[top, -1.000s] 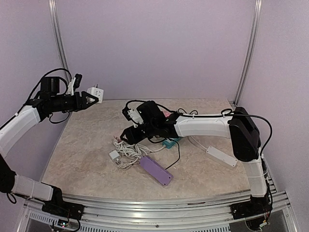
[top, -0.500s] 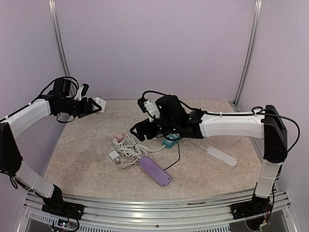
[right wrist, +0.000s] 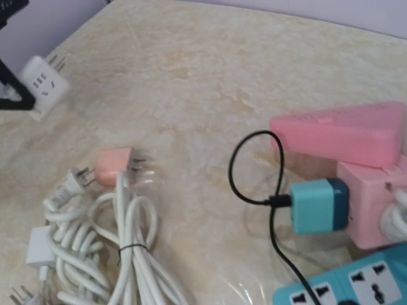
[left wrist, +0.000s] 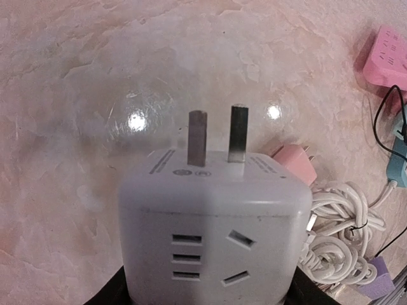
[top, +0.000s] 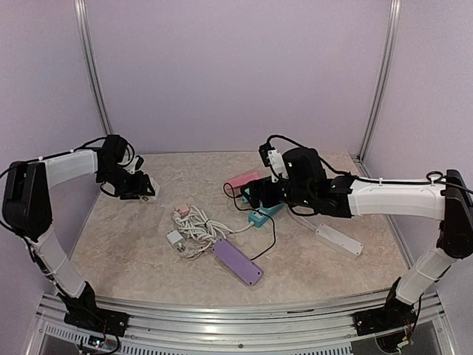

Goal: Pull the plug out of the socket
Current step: Place the socket at the center of the board.

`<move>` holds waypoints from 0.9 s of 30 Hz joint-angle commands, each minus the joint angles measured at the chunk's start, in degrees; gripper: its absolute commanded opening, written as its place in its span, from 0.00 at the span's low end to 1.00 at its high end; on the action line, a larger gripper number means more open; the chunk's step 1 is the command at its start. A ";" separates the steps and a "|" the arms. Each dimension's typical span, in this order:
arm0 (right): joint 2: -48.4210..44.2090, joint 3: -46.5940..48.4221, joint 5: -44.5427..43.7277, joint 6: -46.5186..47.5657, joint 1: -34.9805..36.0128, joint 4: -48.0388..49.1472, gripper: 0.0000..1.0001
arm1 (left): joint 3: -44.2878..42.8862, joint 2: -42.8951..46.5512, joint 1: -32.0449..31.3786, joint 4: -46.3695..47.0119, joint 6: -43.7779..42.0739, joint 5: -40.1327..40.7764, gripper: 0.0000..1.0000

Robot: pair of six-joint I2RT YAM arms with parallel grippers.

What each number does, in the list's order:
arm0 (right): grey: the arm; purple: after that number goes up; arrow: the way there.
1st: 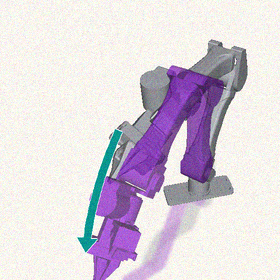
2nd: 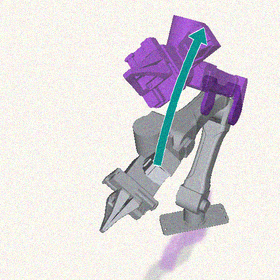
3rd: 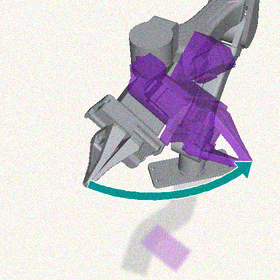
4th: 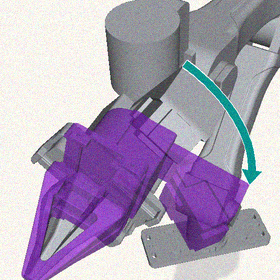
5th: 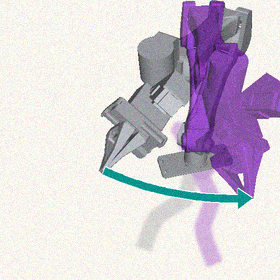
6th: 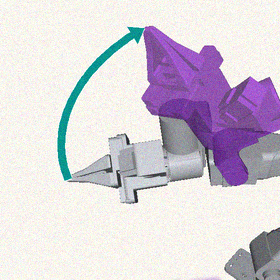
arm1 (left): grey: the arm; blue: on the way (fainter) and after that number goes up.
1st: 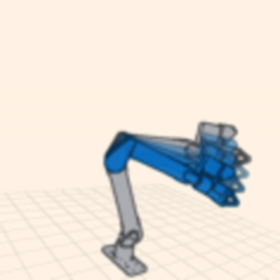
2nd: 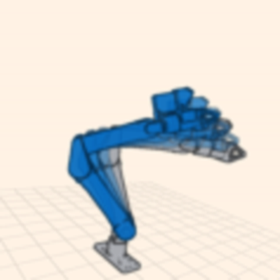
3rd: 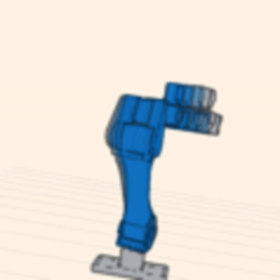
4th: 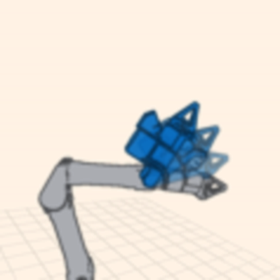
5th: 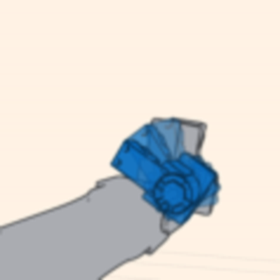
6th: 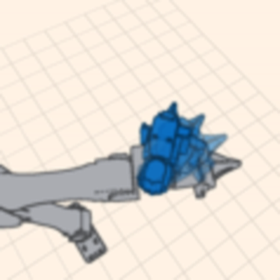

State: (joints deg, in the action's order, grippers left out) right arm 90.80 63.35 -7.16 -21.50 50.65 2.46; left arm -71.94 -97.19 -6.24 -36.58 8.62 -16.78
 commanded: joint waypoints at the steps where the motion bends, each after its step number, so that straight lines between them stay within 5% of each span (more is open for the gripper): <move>1: -2.47 -1.74 -2.50 -0.96 -0.53 0.45 0.90 | -2.99 -2.89 -2.21 -4.47 -2.16 6.71 0.25; 11: -2.56 -1.77 -2.42 -1.37 -0.82 0.45 0.90 | -4.14 -8.05 -5.30 -5.85 -2.84 7.23 0.33; 21: -2.72 -1.74 -3.36 -1.43 -0.90 -0.05 0.90 | -5.00 -9.94 -6.29 -7.27 -2.95 7.82 0.62; 27: -3.25 -1.74 -3.89 -1.52 -1.02 -0.62 0.91 | -5.18 -9.63 -6.47 -7.14 -2.80 8.25 0.71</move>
State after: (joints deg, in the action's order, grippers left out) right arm 89.58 62.46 -10.02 -22.37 50.09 2.46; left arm -75.55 -106.37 -12.38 -43.24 5.98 -9.28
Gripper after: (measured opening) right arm 0.903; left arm 0.687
